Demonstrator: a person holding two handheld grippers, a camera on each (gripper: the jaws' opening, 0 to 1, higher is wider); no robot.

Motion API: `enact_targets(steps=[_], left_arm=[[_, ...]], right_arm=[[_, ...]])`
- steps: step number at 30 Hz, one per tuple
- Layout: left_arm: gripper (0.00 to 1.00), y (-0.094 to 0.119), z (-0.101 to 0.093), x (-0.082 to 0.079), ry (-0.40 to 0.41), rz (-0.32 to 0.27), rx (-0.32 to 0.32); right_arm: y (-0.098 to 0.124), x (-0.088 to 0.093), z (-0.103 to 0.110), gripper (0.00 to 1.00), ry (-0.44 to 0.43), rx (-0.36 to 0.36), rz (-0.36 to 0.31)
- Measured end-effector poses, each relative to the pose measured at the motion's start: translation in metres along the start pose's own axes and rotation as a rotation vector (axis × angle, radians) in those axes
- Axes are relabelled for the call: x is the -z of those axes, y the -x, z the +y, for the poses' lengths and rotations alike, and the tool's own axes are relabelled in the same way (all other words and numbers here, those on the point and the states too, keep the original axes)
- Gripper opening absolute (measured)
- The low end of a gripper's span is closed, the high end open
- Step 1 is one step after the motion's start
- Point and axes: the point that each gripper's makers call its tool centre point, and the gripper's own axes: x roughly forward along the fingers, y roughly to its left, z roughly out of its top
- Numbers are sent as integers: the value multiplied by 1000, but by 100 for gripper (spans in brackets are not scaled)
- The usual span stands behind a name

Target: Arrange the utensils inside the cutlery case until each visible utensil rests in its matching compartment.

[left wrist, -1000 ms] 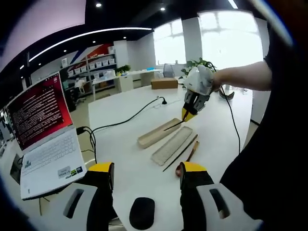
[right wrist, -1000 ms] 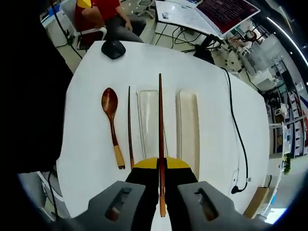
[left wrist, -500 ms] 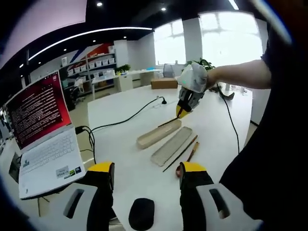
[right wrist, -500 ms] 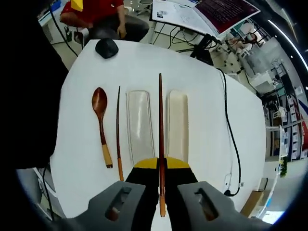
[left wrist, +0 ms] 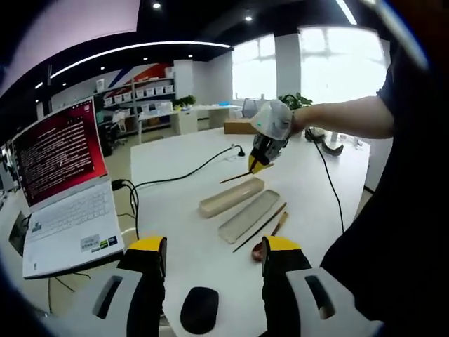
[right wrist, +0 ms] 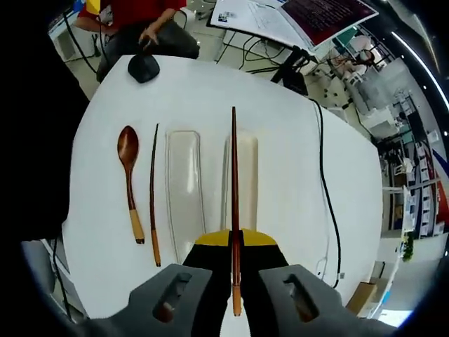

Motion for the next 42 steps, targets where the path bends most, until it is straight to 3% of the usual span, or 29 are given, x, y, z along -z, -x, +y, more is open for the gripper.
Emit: enact_targets(steps=[5, 10, 31, 42], left_arm=[[56, 1, 6, 6, 4, 2, -3], [56, 0, -6, 1, -6, 8, 2], [56, 6, -17, 4, 24, 35, -17], [56, 5, -18, 12, 45, 66, -37]], right_arm=[[-2, -3, -5, 0, 3, 9, -5], [-6, -4, -9, 0, -4, 21, -2], [-33, -3, -19, 0, -10, 71, 9], [-53, -5, -19, 0, -20, 53, -3]])
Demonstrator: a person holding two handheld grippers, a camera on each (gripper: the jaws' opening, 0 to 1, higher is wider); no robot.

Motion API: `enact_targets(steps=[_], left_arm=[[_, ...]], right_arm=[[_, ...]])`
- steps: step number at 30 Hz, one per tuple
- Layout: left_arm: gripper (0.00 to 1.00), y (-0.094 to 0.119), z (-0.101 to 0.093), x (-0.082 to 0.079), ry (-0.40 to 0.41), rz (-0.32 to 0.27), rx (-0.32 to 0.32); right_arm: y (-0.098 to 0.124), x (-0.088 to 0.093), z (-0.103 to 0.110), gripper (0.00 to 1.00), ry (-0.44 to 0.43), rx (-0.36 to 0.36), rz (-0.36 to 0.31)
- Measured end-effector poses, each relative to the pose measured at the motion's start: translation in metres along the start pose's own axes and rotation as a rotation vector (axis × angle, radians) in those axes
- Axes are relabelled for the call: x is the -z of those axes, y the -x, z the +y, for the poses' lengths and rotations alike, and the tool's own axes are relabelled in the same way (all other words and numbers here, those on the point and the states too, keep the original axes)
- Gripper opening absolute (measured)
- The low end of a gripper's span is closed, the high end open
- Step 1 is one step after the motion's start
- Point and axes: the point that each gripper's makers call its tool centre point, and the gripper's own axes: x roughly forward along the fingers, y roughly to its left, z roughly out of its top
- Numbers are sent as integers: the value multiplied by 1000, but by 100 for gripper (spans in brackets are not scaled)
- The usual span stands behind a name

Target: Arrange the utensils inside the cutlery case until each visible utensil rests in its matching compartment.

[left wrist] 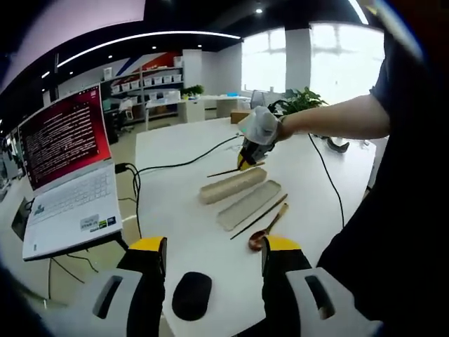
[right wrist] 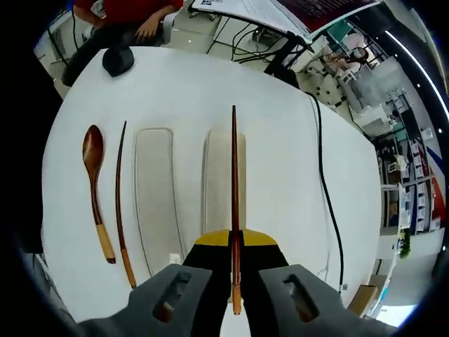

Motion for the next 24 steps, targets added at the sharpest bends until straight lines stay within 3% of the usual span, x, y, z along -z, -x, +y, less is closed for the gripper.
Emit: enact_targets(steps=[24], left_arm=[[56, -13, -7, 6, 27, 31, 11]], right_arm=[[-31, 8, 2, 0, -9, -48, 3]])
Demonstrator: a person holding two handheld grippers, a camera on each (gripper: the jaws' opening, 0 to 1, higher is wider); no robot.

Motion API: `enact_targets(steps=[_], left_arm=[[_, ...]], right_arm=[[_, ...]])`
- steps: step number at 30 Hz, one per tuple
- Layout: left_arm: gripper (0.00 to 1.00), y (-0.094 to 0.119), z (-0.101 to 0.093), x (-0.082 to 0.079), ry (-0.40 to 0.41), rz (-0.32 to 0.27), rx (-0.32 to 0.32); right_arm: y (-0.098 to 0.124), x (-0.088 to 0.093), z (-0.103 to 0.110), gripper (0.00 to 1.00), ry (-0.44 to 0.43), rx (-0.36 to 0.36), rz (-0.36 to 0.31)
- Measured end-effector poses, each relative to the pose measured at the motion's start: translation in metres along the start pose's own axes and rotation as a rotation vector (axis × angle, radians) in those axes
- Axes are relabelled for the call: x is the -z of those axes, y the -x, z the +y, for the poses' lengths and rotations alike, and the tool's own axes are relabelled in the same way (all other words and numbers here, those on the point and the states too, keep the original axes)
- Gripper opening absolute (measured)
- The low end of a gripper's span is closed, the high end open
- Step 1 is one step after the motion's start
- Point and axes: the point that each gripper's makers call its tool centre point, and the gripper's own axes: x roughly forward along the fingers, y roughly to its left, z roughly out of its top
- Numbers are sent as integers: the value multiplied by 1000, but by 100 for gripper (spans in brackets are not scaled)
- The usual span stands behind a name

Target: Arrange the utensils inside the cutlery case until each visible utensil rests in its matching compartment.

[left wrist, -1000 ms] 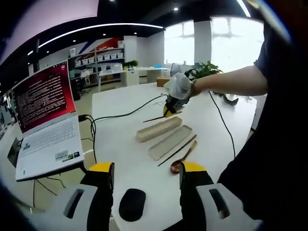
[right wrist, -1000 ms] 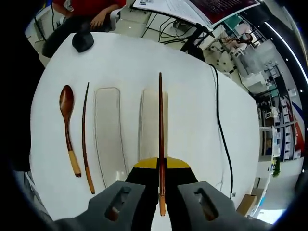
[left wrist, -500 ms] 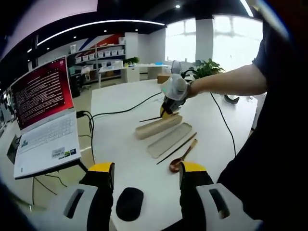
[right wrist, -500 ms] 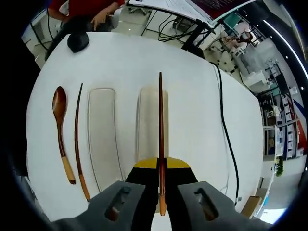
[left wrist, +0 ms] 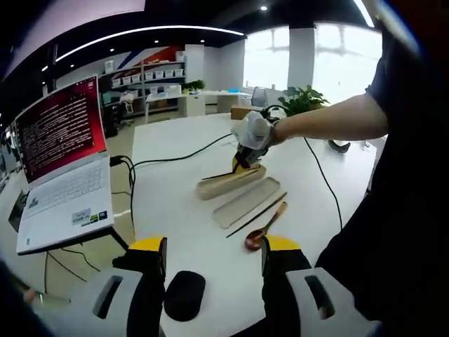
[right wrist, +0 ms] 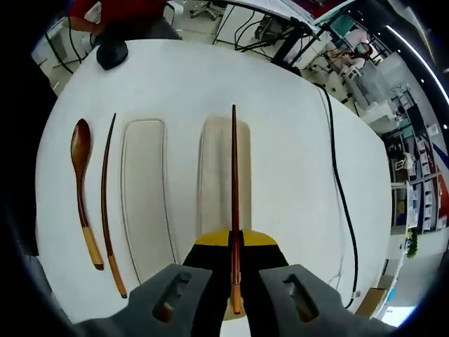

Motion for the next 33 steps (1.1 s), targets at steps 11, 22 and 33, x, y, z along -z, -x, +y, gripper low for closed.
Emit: enact_targets(steps=[11, 22, 33], left_arm=[[56, 8, 3, -7, 22, -27, -10], [56, 9, 4, -6, 16, -15, -18], [56, 5, 3, -6, 18, -9, -22]], right_arm=[[-11, 2, 9, 0, -23, -39, 2], [-17, 4, 5, 0, -65, -46, 4], [-25, 10, 7, 0, -71, -48, 23]])
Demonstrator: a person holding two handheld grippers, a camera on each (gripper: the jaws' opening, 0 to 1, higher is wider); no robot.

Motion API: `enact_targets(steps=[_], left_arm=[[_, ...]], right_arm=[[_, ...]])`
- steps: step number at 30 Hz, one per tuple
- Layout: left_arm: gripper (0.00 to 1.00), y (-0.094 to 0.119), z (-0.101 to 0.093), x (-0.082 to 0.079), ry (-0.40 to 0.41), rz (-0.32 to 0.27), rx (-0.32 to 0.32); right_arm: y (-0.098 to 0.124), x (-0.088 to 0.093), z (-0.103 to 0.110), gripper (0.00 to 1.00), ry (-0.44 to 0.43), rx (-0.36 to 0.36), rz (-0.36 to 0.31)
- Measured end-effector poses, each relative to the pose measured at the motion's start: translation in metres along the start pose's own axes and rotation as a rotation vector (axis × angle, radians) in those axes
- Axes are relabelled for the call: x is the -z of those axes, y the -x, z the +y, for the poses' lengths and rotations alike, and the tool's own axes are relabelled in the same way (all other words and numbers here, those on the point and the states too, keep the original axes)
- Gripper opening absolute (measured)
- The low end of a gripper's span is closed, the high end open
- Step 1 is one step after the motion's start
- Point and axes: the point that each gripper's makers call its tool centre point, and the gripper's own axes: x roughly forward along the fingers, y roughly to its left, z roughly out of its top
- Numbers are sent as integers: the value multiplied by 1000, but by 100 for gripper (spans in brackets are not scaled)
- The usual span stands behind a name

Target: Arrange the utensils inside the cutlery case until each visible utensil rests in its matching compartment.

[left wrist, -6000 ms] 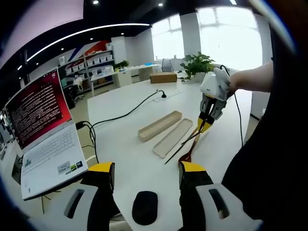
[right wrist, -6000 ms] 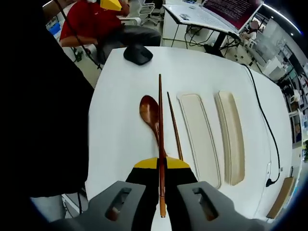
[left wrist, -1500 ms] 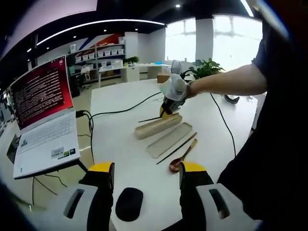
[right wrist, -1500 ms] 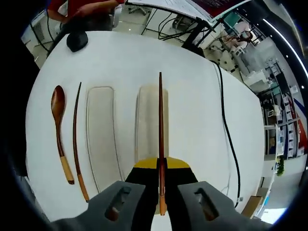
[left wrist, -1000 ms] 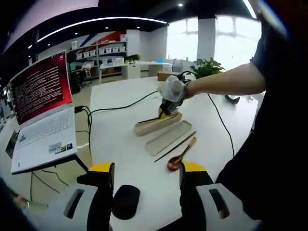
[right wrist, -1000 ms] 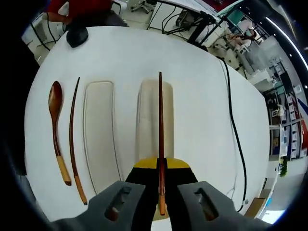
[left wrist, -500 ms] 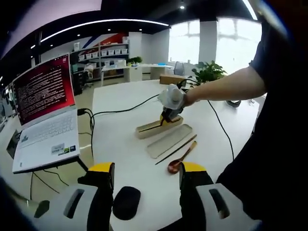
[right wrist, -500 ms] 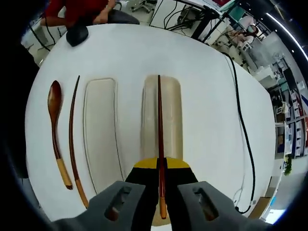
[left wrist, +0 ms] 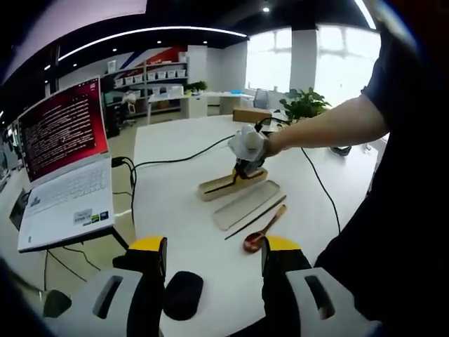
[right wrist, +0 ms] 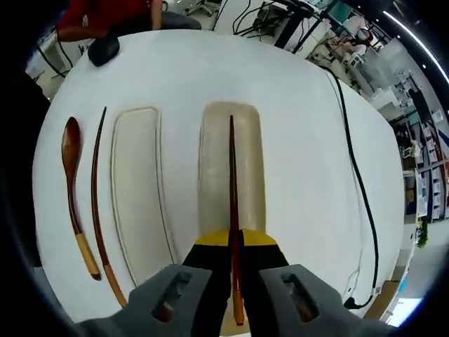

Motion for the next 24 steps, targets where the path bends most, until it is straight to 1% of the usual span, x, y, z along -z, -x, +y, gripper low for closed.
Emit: enact_targets(steps=[6, 18, 22, 24], left_arm=[[56, -2, 0, 2, -1, 9, -4], [56, -6, -5, 2, -4, 6, 2], [56, -6, -7, 1, -7, 1, 2], [56, -5, -7, 0, -7, -2, 0]], right_arm=[[-1, 0, 0, 0, -5, -17, -10], [-1, 1, 1, 0, -21, 3, -35], [-1, 0, 1, 0, -10, 13, -31], [0, 2, 3, 1, -27, 13, -21]])
